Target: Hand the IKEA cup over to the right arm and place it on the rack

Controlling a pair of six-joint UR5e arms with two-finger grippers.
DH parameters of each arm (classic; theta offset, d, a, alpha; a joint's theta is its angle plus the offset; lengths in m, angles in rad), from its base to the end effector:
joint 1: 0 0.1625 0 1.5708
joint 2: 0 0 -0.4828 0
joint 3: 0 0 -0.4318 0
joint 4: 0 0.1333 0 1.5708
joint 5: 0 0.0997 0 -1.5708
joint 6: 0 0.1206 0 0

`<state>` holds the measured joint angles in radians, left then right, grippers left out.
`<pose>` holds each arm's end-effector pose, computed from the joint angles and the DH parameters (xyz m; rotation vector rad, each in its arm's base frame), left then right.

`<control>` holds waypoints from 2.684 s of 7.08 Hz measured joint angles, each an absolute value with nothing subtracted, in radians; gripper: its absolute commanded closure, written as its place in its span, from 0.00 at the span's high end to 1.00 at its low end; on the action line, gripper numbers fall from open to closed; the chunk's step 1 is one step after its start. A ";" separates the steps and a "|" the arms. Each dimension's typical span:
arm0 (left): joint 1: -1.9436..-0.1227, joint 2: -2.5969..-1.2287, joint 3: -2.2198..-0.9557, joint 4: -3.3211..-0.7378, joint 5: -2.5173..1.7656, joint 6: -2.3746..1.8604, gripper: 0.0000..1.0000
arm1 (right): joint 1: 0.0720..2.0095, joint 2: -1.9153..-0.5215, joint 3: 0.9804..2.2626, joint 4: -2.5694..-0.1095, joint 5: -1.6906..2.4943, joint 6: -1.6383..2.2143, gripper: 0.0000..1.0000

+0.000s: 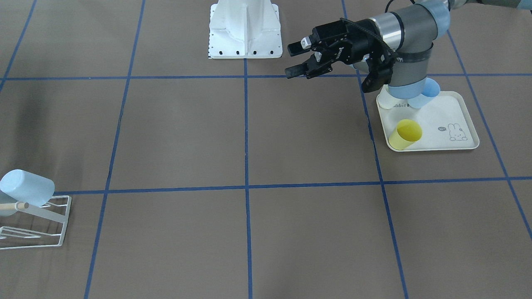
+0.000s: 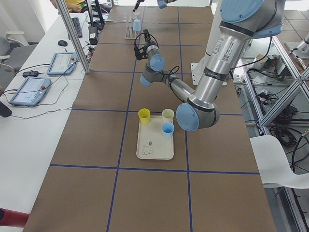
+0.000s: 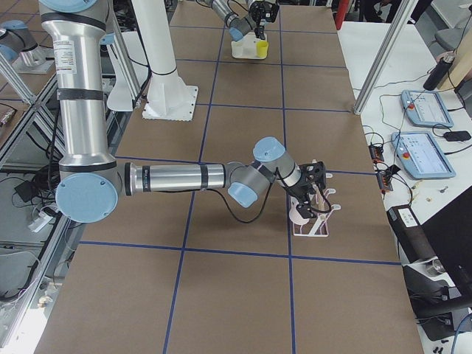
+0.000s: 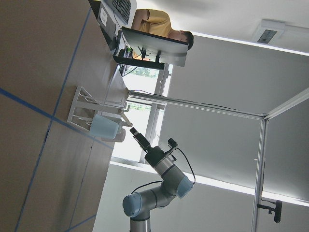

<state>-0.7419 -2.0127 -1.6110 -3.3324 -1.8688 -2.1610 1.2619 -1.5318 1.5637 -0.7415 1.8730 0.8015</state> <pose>0.3888 -0.4891 0.2489 0.0082 2.2388 -0.4011 -0.0904 -0.6038 0.6305 0.5792 -0.6940 0.3287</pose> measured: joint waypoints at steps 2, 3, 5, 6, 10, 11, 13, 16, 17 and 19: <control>-0.862 -1.906 -1.624 -3.268 -2.023 -1.893 0.89 | 1.258 -1.524 1.642 -0.740 1.963 0.926 1.00; -0.947 -1.833 -1.627 -3.233 -2.126 -1.723 0.89 | 1.245 -1.523 1.688 -0.741 1.995 1.025 1.00; -1.079 -1.686 -1.643 -3.118 -2.250 -1.427 0.89 | 1.206 -1.517 1.729 -0.742 2.000 1.113 1.00; -1.111 -1.626 -1.648 -3.048 -2.262 -1.297 0.89 | 1.192 -1.512 1.734 -0.744 1.998 1.122 1.00; -1.163 -1.420 -1.684 -2.751 -2.182 -0.934 0.90 | 1.167 -1.504 1.748 -0.746 1.998 1.126 1.00; -1.158 -1.365 -1.721 -2.686 -2.173 -0.903 0.91 | 1.158 -1.503 1.748 -0.746 1.992 1.126 1.00; -1.140 -1.254 -1.771 -2.619 -2.159 -0.884 0.98 | 1.133 -1.502 1.748 -0.744 1.967 1.127 1.00; -1.015 -1.182 -1.808 -2.601 -2.154 -0.984 0.97 | 1.109 -1.503 1.754 -0.741 1.944 1.129 1.00; -0.961 -1.179 -1.816 -2.590 -2.141 -1.027 0.96 | 1.107 -1.504 1.757 -0.741 1.943 1.129 1.00; -0.861 -1.177 -1.833 -2.553 -2.089 -1.092 0.89 | 1.105 -1.505 1.762 -0.741 1.943 1.134 1.00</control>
